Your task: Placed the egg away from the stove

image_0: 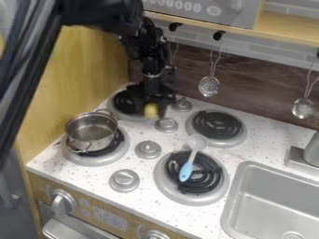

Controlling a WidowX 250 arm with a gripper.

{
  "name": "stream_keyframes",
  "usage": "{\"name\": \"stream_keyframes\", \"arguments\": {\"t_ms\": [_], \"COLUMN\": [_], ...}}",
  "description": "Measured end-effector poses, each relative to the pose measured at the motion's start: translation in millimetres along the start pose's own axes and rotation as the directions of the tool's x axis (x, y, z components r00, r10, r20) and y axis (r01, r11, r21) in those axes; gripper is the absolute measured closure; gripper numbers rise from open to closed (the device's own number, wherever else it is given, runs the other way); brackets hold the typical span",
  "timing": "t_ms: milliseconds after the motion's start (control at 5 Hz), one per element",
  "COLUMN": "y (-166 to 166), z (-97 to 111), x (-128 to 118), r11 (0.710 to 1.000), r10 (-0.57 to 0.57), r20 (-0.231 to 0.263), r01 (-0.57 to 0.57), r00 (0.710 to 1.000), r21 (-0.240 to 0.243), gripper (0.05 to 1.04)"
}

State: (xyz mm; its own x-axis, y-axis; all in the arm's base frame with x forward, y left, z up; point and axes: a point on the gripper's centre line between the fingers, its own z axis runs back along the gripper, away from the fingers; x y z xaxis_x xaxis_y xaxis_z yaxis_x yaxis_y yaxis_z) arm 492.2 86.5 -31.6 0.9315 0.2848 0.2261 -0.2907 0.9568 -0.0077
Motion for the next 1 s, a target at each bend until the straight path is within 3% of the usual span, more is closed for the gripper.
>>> {"name": "stream_keyframes", "arguments": {"t_ms": [200, 400, 600, 800, 1000], "y": [-3.6, -5.7, -9.7, -15.0, -13.0], "z": [-2.1, 1.9, 3.3, 31.5, 28.1], "x": [-0.3, -1.5, -13.4, -13.4, -24.0], "r11": [1.000, 0.999, 0.995, 0.989, 0.987], "r10": [-0.023, -0.053, -0.096, -0.126, -0.149], "r20": [-0.029, -0.051, -0.063, -0.038, -0.073], "r01": [0.023, 0.053, 0.094, 0.123, 0.144], "r00": [0.999, 0.997, 0.993, 0.991, 0.986], "r21": [-0.001, -0.006, -0.043, -0.078, -0.075], "gripper": [0.103, 0.073, 0.083, 0.084, 0.084]}}
